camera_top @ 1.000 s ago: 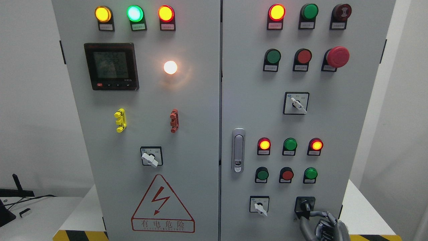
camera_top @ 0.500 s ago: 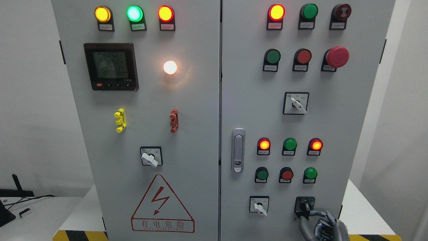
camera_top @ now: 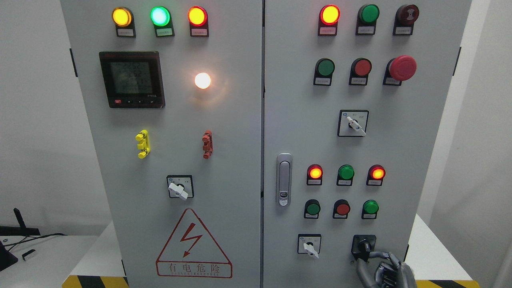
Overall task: Trip black knob to open circuit
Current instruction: 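Twist the black knob with the right hand to trip it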
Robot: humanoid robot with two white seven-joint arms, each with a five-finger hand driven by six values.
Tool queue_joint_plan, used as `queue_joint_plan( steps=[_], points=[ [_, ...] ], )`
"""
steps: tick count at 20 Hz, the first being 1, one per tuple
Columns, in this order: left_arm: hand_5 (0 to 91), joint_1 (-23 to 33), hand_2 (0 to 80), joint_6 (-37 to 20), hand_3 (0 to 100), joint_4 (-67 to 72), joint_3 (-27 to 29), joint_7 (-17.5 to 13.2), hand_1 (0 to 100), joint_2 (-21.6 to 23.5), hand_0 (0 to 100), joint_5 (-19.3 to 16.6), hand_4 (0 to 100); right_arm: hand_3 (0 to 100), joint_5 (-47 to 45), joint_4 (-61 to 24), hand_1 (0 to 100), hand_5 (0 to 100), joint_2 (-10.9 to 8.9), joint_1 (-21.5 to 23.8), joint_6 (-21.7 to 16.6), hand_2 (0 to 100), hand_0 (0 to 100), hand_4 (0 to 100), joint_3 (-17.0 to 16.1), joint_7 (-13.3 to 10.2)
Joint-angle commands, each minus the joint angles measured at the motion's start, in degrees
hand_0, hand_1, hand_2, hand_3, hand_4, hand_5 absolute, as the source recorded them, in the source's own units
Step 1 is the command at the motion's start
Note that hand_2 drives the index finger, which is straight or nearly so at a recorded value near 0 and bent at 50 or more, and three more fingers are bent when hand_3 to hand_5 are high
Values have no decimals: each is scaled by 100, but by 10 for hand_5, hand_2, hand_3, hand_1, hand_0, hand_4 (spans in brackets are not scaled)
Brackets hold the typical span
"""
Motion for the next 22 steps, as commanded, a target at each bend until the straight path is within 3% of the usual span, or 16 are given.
queue_joint_plan(
  steps=[1, 22],
  points=[
    [0, 0, 0, -4, 0, 0, 0, 3, 389, -4, 120, 26, 0, 979, 0, 3, 740, 1000, 2, 1, -10, 489, 372, 1000, 46, 21],
    [0, 0, 0, -4, 0, 0, 0, 3, 389, -4, 120, 26, 0, 991, 0, 3, 740, 1000, 2, -16, -1, 501, 376, 1000, 99, 29]
  ],
)
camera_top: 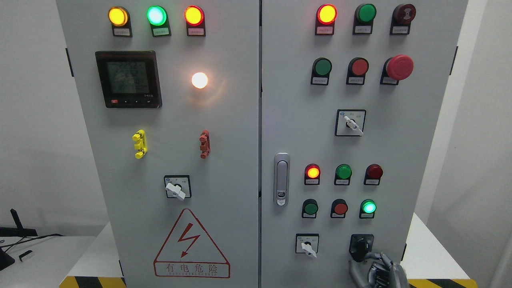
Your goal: Trip black knob to open circuit
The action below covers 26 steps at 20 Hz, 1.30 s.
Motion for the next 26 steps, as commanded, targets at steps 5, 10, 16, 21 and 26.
queue_joint_plan(
  steps=[5, 10, 16, 21, 26],
  points=[
    [0, 0, 0, -4, 0, 0, 0, 3, 389, 5, 120, 26, 0, 991, 0, -6, 736, 1000, 0, -33, -10, 484, 375, 1000, -88, -4],
    [0, 0, 0, -4, 0, 0, 0, 3, 389, -3, 120, 26, 0, 991, 0, -15, 735, 1000, 0, -41, -10, 479, 374, 1000, -88, -4],
    [0, 0, 0, -4, 0, 0, 0, 3, 389, 5, 120, 26, 0, 991, 0, -15, 735, 1000, 0, -41, -18, 479, 376, 1000, -79, -4],
    [0, 0, 0, -4, 0, 0, 0, 3, 389, -3, 120, 26, 0, 992, -9, -15, 734, 1000, 0, -41, -18, 480, 377, 1000, -70, 5],
    [0, 0, 0, -4, 0, 0, 0, 3, 389, 5, 120, 26, 0, 992, -9, -23, 735, 1000, 0, -41, -18, 482, 378, 1000, -35, 5]
  ],
)
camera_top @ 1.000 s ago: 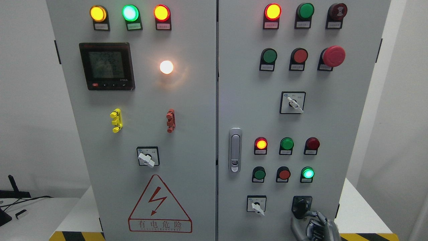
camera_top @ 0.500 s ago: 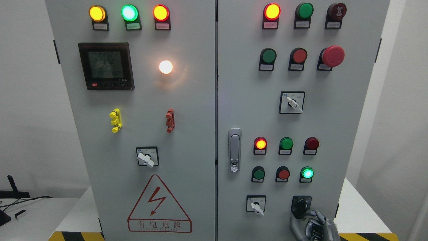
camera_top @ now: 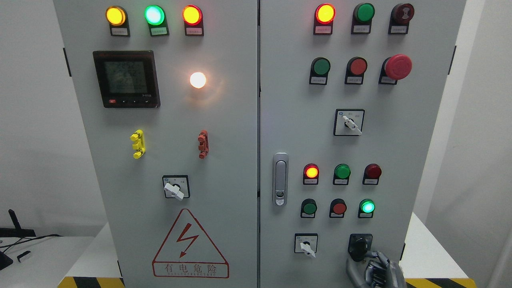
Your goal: Trip black knob to open circuit
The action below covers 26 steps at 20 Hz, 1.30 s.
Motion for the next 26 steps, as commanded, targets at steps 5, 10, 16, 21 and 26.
queue_joint_plan(
  steps=[5, 10, 16, 21, 26],
  points=[
    [0, 0, 0, -4, 0, 0, 0, 3, 389, -3, 120, 26, 0, 992, -12, -12, 735, 1000, 0, -1, -14, 485, 380, 1000, -90, 10],
    [0, 0, 0, -4, 0, 0, 0, 3, 389, 6, 120, 26, 0, 995, -12, -12, 735, 1000, 9, -1, -14, 487, 381, 1000, -81, 10],
    [0, 0, 0, -4, 0, 0, 0, 3, 389, 6, 120, 26, 0, 995, -12, -21, 735, 1000, 18, -1, -22, 489, 382, 1000, -81, 10],
    [0, 0, 0, -4, 0, 0, 0, 3, 389, 6, 120, 26, 0, 995, -12, -12, 735, 1000, 18, -1, -22, 489, 383, 1000, -81, 10],
    [0, 0, 0, -4, 0, 0, 0, 3, 389, 6, 120, 26, 0, 995, -12, -12, 735, 1000, 18, -1, -22, 489, 383, 1000, -107, 10]
  ],
)
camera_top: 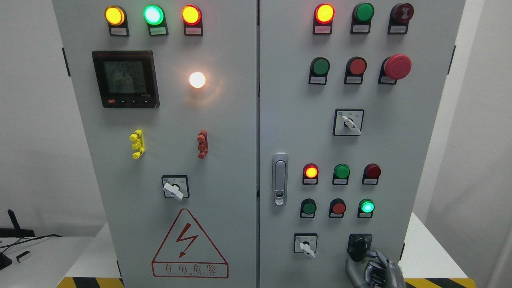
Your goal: Trip black knob to open circuit
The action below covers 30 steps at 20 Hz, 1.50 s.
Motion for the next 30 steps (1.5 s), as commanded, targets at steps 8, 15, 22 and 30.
queue_joint_plan(
  steps=[8, 15, 22, 30],
  points=[
    [0, 0, 0, -4, 0, 0, 0, 3, 389, -3, 120, 26, 0, 995, 9, 3, 734, 1000, 5, 9, -14, 489, 384, 1000, -123, -8],
    [0, 0, 0, -4, 0, 0, 0, 3, 389, -3, 120, 26, 0, 995, 9, 3, 734, 1000, -4, 9, -14, 489, 385, 1000, -167, -8],
    [0, 0, 0, -4, 0, 0, 0, 3, 389, -3, 120, 26, 0, 995, 9, 3, 732, 1000, -4, 18, -22, 488, 386, 1000, -184, -17],
    [0, 0, 0, -4, 0, 0, 0, 3, 389, 5, 120, 26, 0, 995, 9, 12, 732, 1000, -4, 18, -22, 488, 386, 1000, -193, -17]
  ],
)
